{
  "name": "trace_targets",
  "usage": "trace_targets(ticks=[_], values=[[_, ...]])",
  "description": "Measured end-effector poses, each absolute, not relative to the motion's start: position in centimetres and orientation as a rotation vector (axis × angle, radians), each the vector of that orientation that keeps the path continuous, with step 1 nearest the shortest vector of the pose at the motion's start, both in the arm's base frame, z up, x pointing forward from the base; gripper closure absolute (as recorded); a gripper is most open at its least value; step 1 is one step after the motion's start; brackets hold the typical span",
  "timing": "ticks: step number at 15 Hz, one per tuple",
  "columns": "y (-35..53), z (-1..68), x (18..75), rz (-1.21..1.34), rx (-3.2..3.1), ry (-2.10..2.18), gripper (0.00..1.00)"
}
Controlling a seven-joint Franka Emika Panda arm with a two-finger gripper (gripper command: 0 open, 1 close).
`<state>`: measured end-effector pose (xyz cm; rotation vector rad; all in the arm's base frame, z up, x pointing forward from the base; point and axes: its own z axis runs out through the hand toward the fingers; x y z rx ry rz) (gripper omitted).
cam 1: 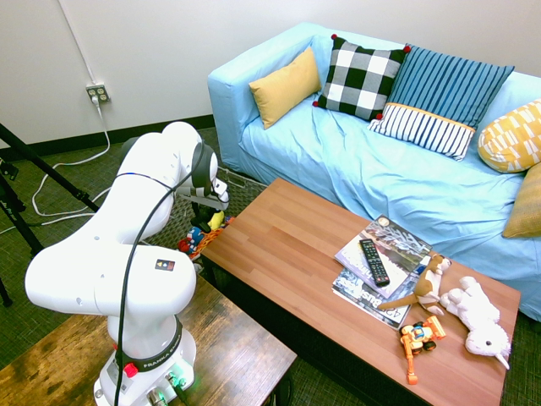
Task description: Put the gamepad in the basket
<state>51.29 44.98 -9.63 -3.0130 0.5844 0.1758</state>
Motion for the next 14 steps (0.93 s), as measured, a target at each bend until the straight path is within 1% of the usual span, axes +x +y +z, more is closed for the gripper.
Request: trace_targets(ticks=[1, 2, 14], values=[[45.27, -10.27, 51.60, 0.189, -3.014, 0.583, 1.00], [45.48, -10.70, 51.78, 0.196, -3.012, 0.581, 0.00], [46.17, -10.04, 51.80, 0.216, -3.010, 0.548, 0.00]])
